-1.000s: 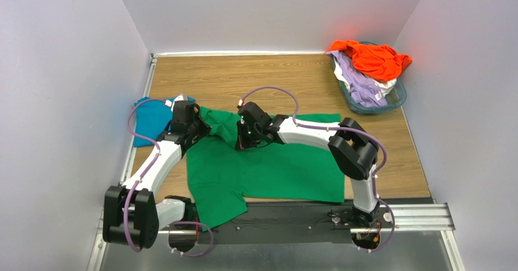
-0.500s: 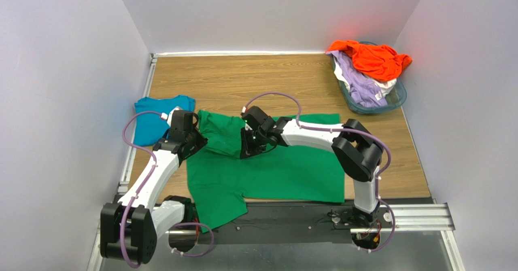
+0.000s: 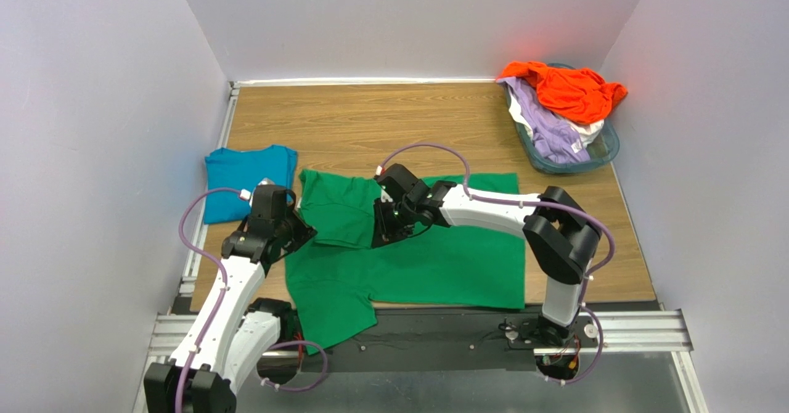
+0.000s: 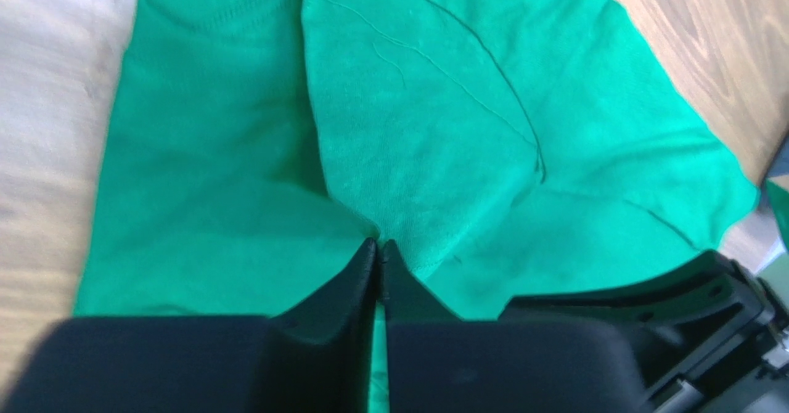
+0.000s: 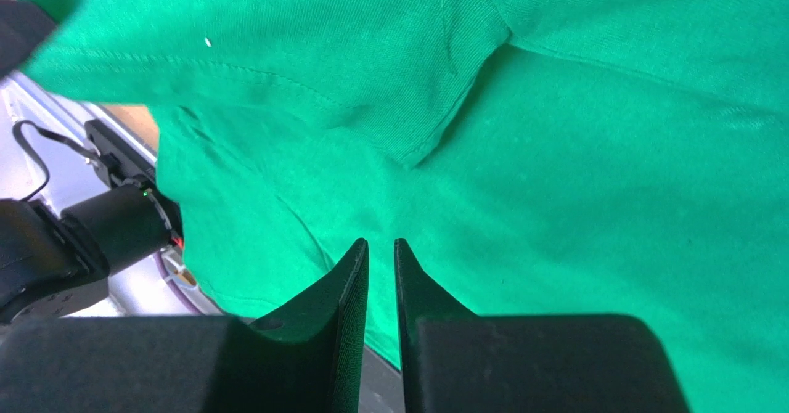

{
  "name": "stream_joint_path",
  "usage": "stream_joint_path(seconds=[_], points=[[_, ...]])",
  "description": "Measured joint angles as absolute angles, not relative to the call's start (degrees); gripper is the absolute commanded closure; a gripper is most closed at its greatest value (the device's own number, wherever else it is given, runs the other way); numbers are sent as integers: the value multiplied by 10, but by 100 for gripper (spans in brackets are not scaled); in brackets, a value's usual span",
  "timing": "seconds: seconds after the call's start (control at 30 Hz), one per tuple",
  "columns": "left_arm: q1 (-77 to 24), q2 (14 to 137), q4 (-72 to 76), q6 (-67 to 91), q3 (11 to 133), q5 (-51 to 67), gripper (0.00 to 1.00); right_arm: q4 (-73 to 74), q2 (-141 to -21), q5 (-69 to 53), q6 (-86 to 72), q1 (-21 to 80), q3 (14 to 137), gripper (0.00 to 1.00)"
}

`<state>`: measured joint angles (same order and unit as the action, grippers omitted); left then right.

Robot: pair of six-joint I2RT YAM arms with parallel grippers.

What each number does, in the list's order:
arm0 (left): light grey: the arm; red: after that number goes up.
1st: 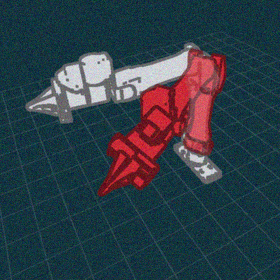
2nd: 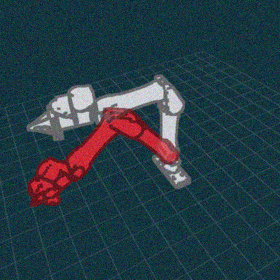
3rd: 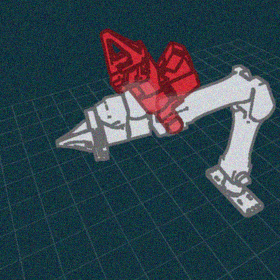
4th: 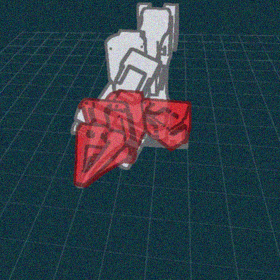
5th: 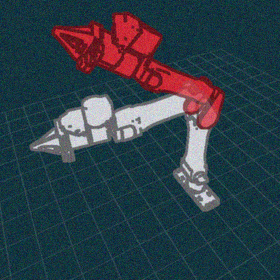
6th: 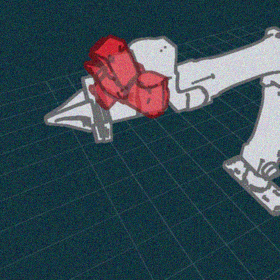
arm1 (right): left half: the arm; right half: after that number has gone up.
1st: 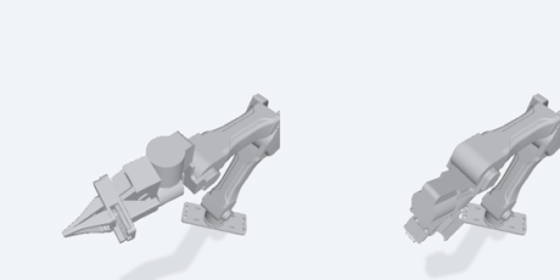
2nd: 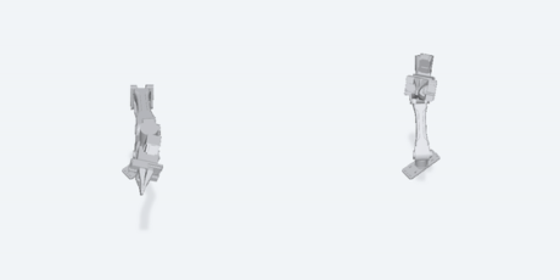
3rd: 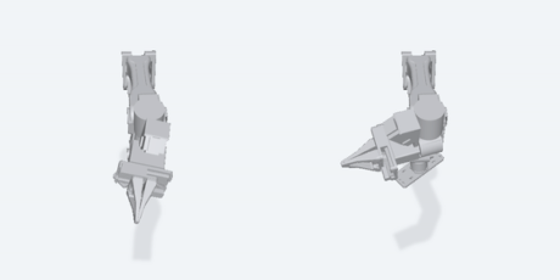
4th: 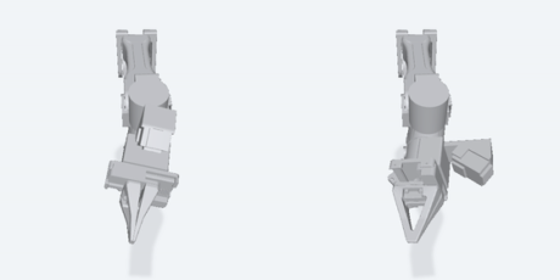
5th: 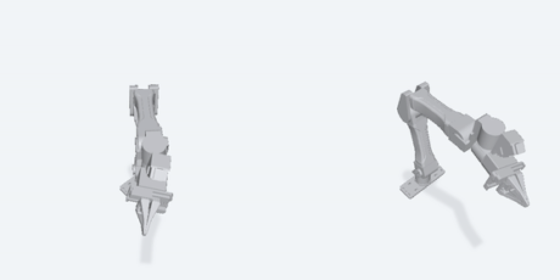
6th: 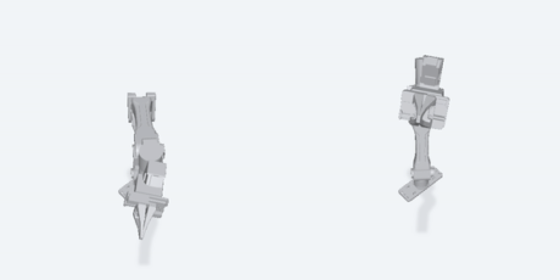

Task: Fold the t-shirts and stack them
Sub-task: Fold the tshirt

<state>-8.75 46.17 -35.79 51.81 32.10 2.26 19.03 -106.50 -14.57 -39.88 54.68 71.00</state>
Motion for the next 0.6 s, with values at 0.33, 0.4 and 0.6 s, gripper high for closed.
stream_joint_path(seconds=[0.33, 0.4, 0.6], points=[[-106, 429, -414, 519, 348, 41, 5, 204, -1020, -128, -397, 539, 708, 41], [-106, 427, -423, 517, 366, 39, 2, 207, -1009, -119, -395, 531, 708, 41], [-106, 431, -389, 495, 419, 30, 2, 207, -998, -98, -390, 517, 708, 40]])
